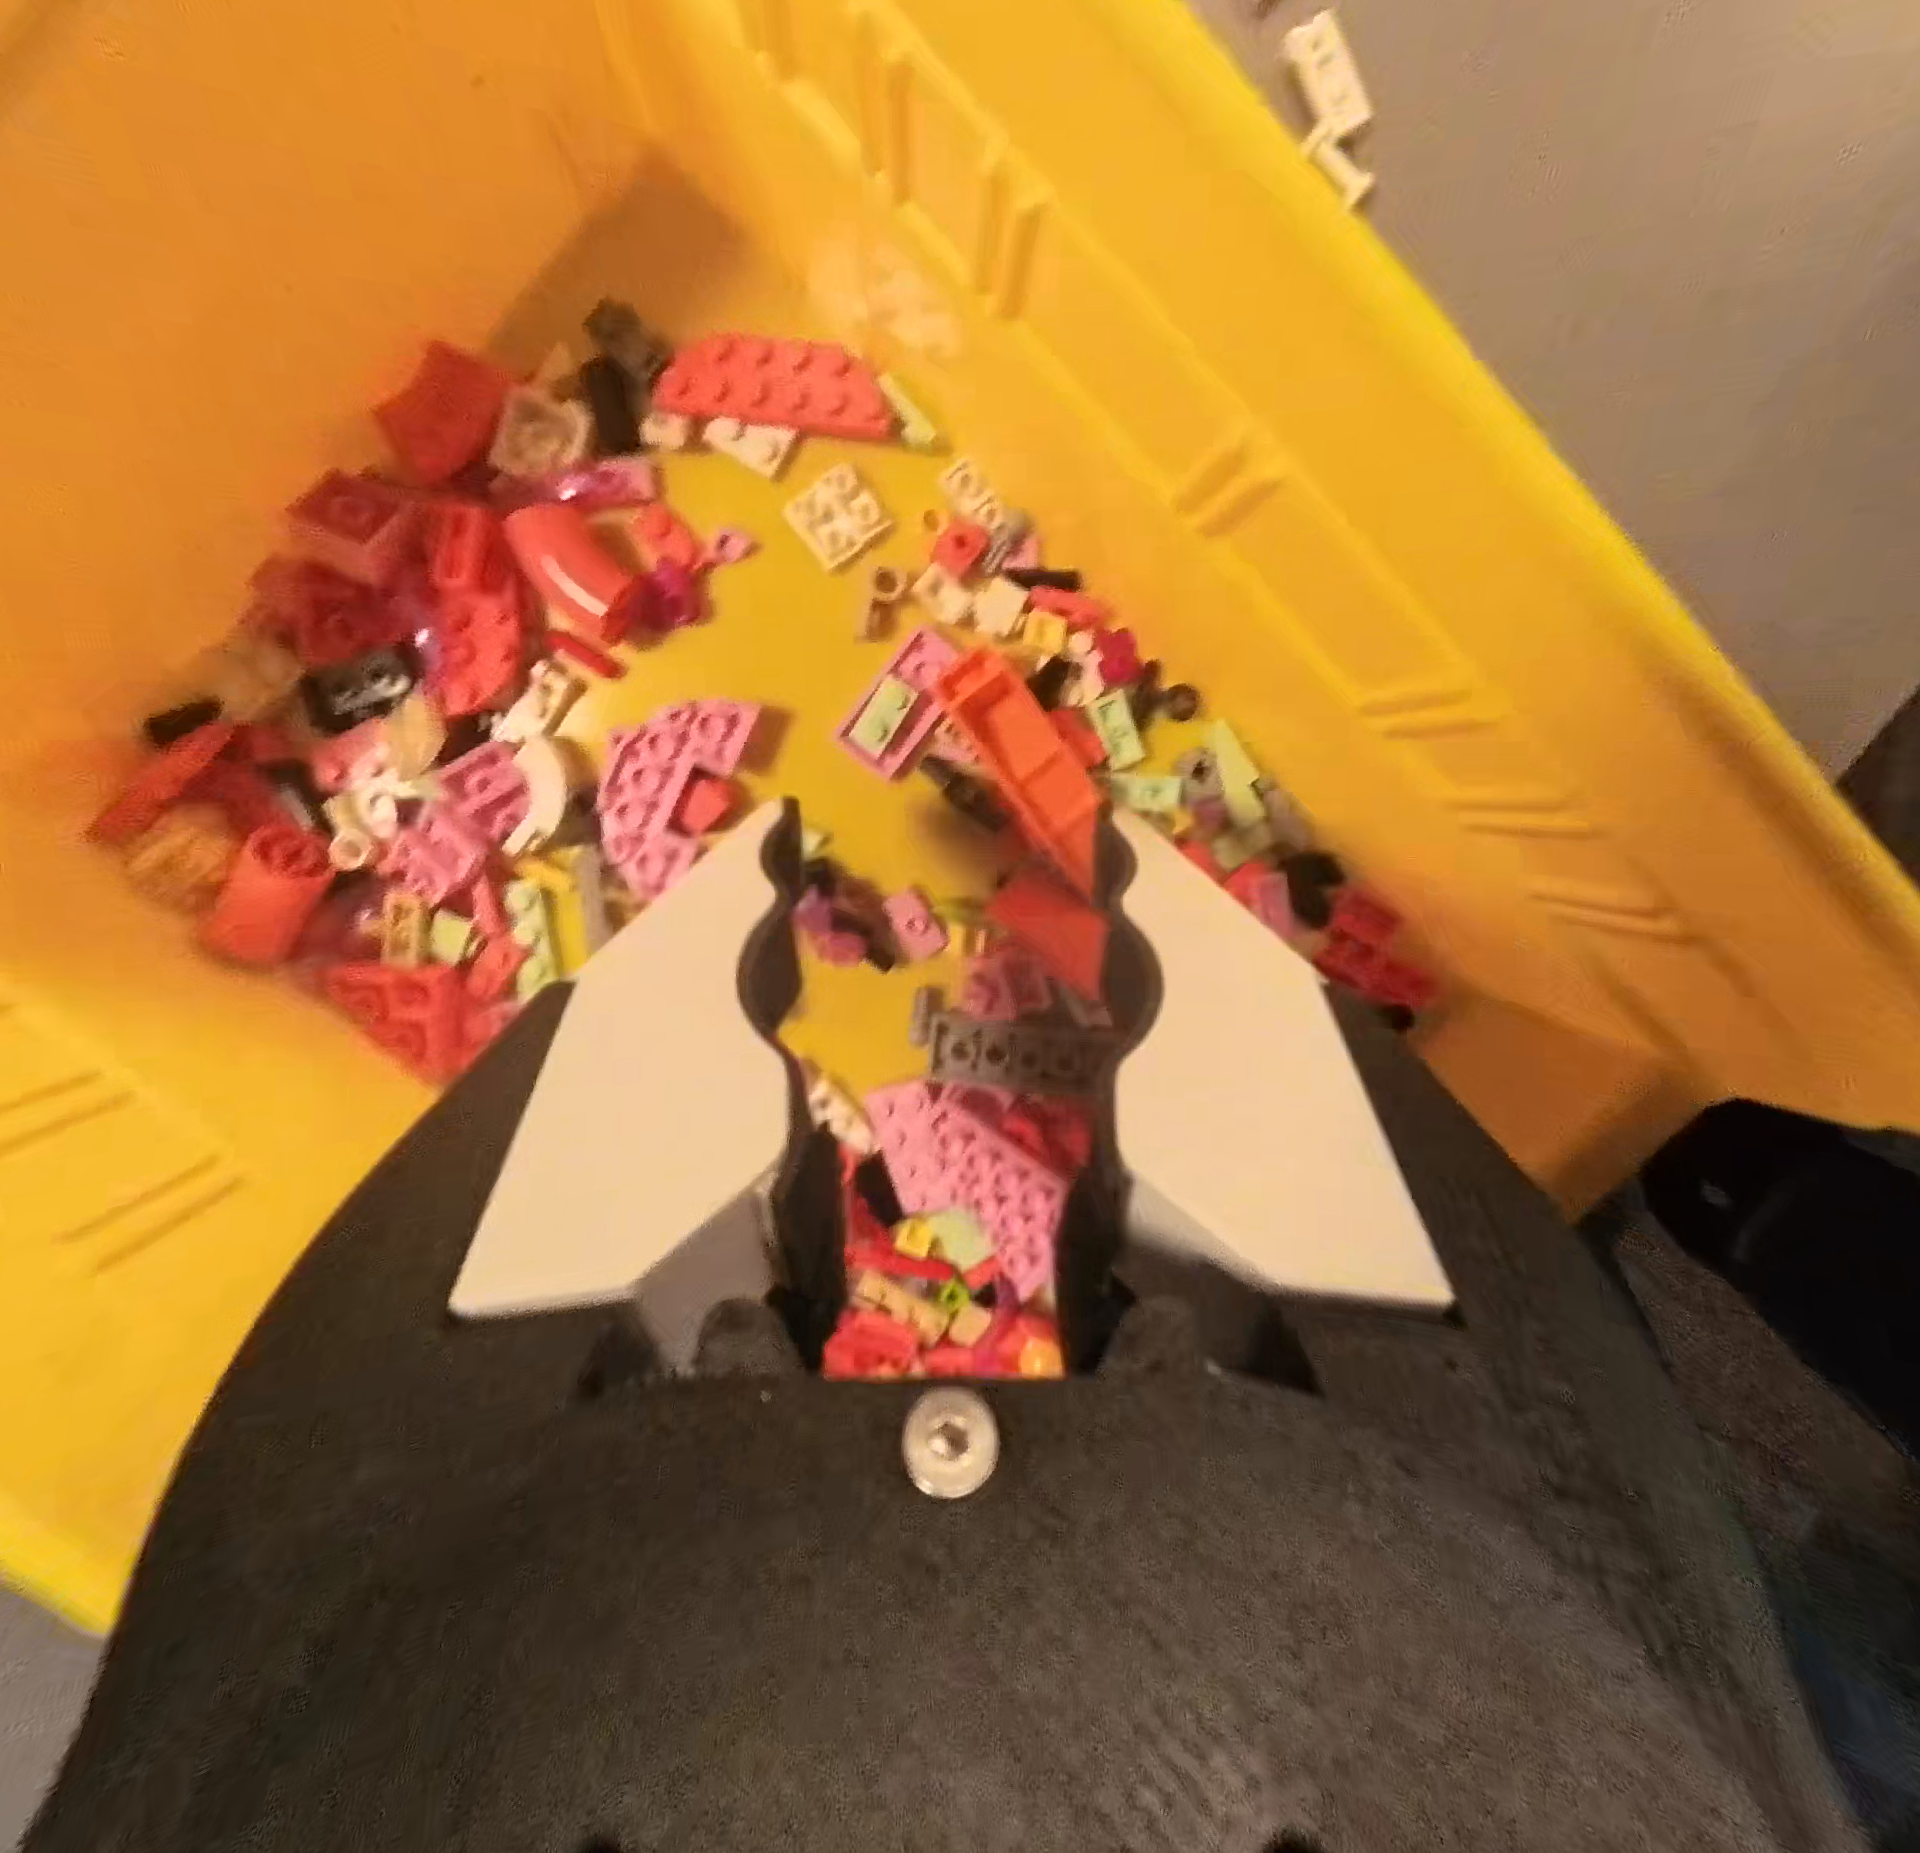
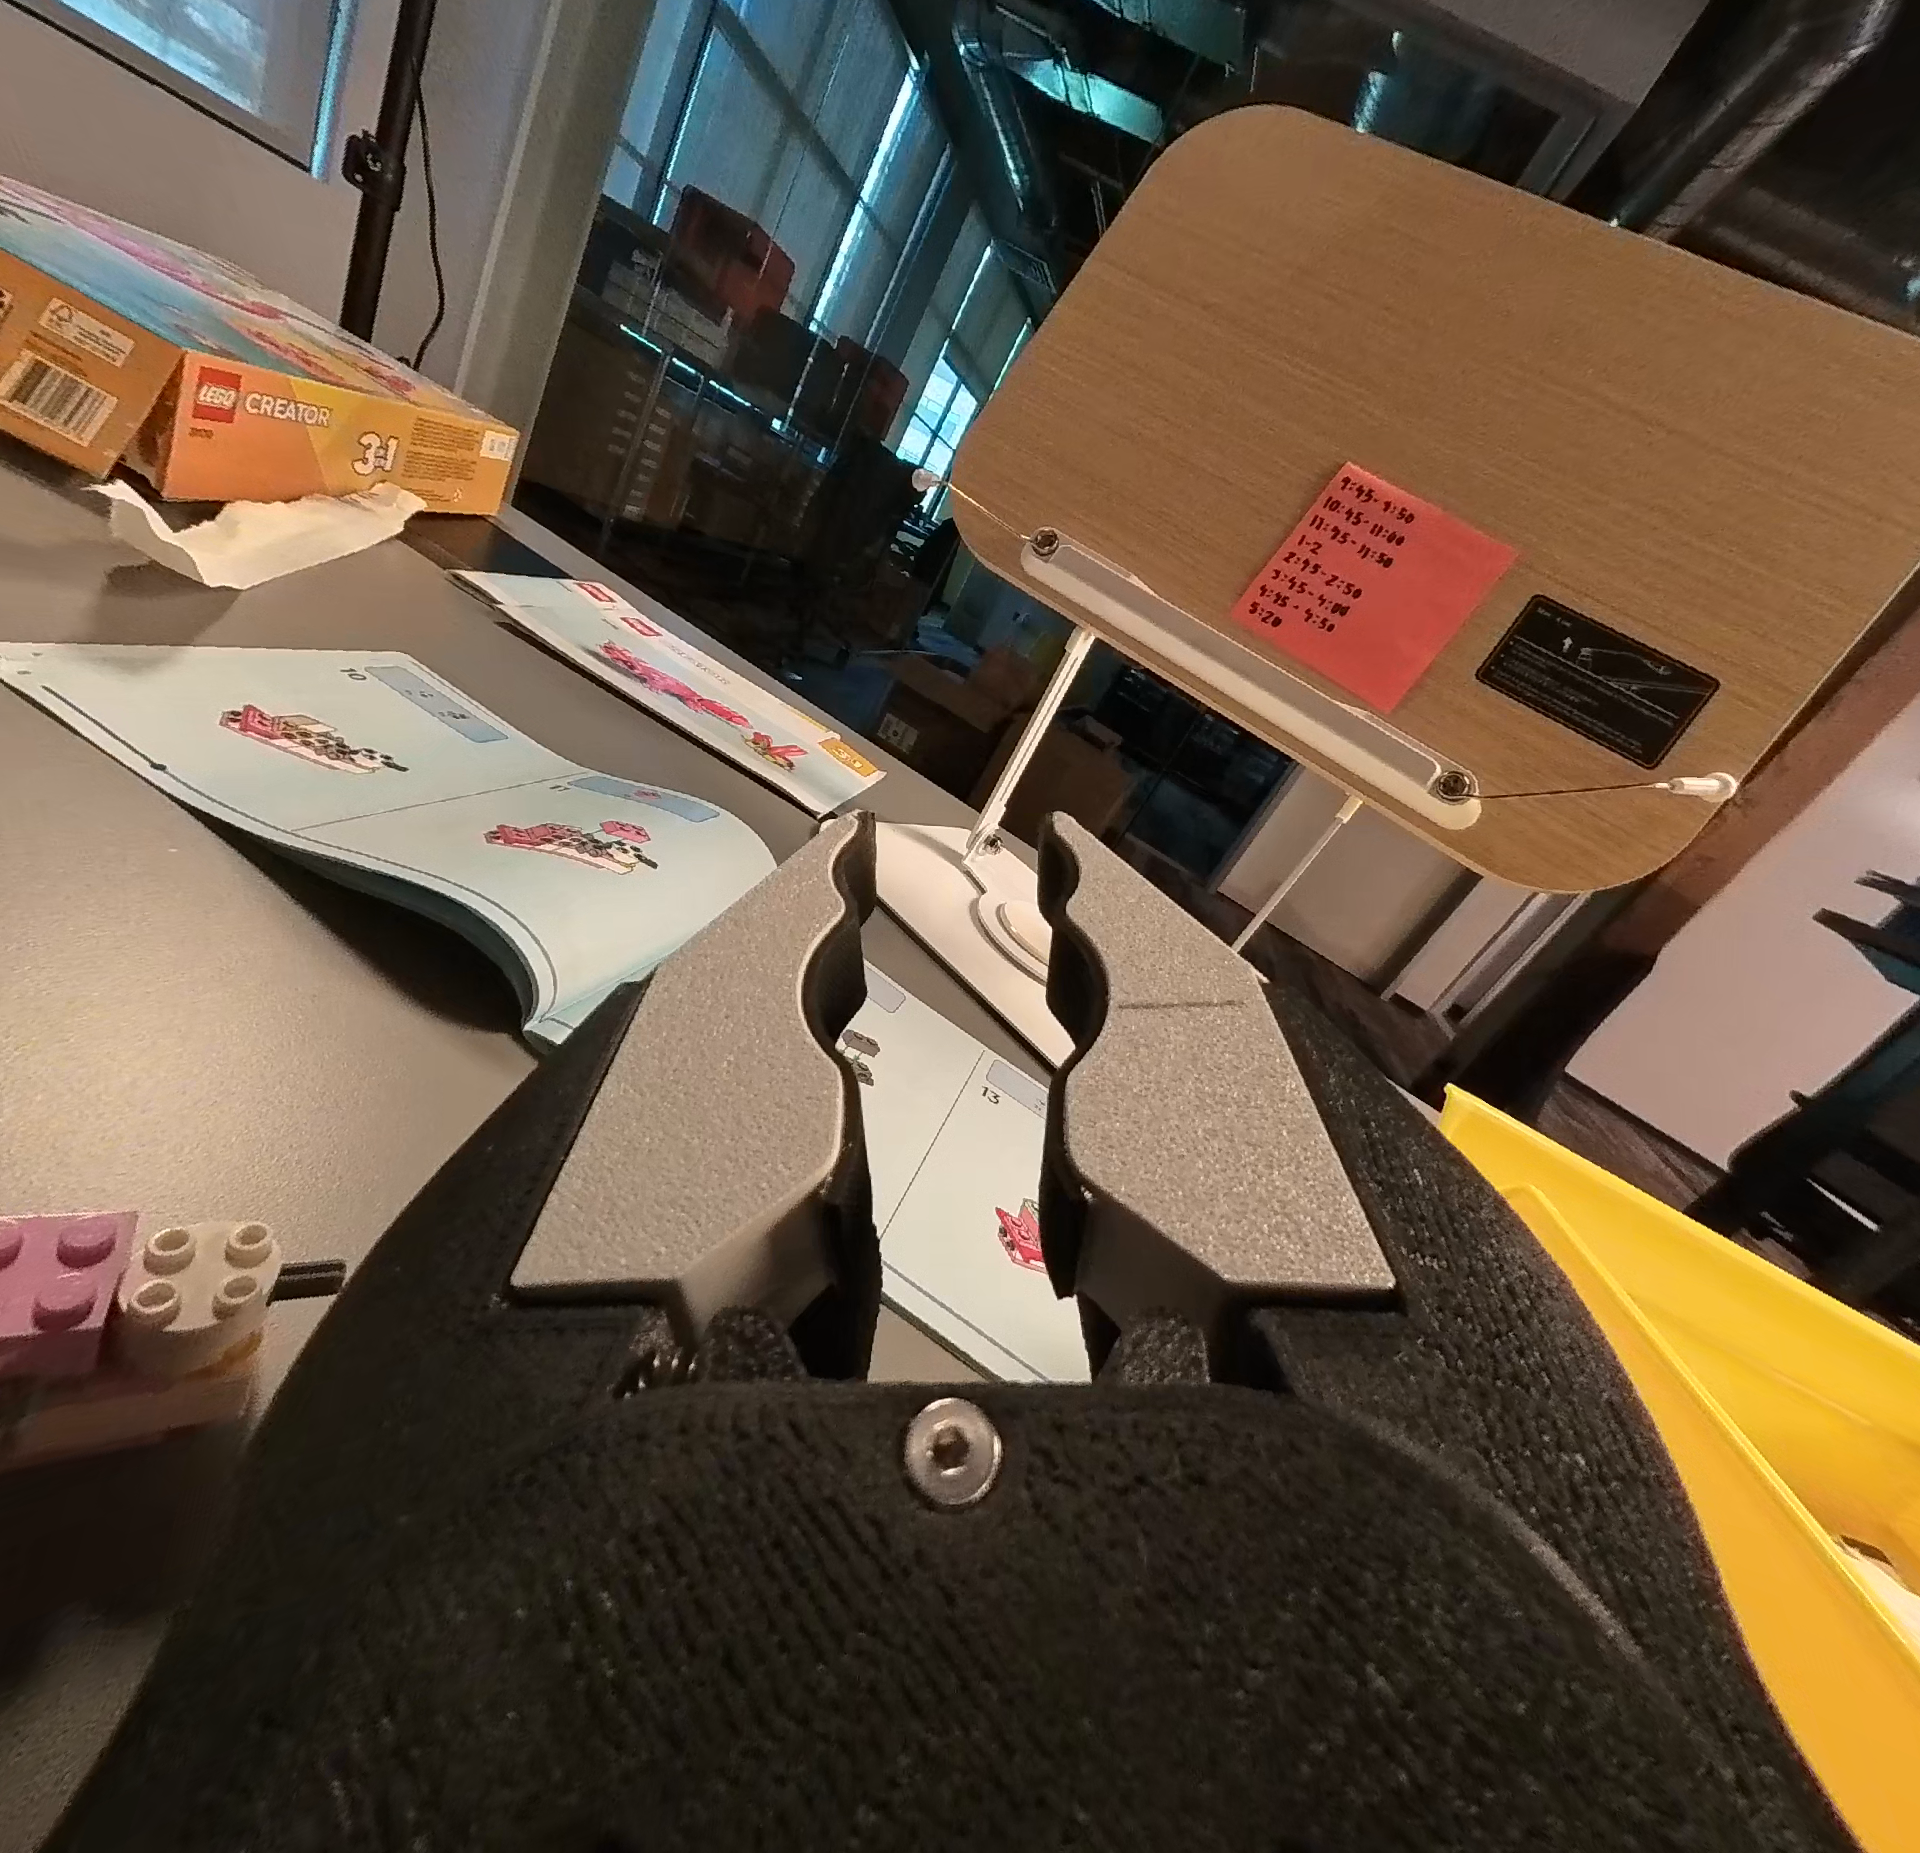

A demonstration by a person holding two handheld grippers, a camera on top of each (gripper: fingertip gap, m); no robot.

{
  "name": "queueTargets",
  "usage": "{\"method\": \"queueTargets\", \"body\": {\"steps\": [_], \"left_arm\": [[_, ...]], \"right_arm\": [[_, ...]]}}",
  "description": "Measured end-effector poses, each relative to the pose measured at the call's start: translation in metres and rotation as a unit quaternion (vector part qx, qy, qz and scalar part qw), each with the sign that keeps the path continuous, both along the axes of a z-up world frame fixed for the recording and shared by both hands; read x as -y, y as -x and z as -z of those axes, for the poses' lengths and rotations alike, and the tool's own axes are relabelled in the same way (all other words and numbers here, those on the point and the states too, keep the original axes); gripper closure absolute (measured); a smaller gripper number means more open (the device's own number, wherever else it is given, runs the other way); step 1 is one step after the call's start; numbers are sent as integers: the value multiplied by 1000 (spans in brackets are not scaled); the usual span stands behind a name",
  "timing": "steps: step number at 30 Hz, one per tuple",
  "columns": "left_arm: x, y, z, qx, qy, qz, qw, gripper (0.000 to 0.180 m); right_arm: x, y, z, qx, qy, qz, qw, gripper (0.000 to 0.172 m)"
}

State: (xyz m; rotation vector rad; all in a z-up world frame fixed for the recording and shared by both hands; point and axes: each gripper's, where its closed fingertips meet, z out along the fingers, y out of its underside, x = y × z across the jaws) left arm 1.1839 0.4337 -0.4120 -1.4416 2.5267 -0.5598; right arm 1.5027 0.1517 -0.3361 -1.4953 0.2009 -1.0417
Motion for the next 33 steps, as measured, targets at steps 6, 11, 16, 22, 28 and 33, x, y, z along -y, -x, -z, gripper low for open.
{"method": "queueTargets", "body": {"steps": [6, 11, 16, 22, 28, 33], "left_arm": [[11, -12, 23, 1, -39, 19, 999, 107], [-16, -17, 25, -14, -73, -50, 996, 108], [-51, -29, 19, 15, -115, -134, 984, 119], [-49, -39, -6, 81, -41, -165, 982, 120], [-73, -41, -27, 127, -15, -228, 965, 122], [-88, -56, -52, 155, 62, -281, 945, 128]], "right_arm": [[-1, 0, 1, 1, 6, 2, 1000, 142], [-1, 0, 2, 1, 11, 4, 1000, 143], [3, -4, 3, -16, 1, 11, 1000, 144], [2, -5, 5, -16, 7, 15, 1000, 145], [5, -2, -1, -11, -10, 10, 1000, 151], [7, -3, -2, -13, -15, 13, 1000, 151]]}}
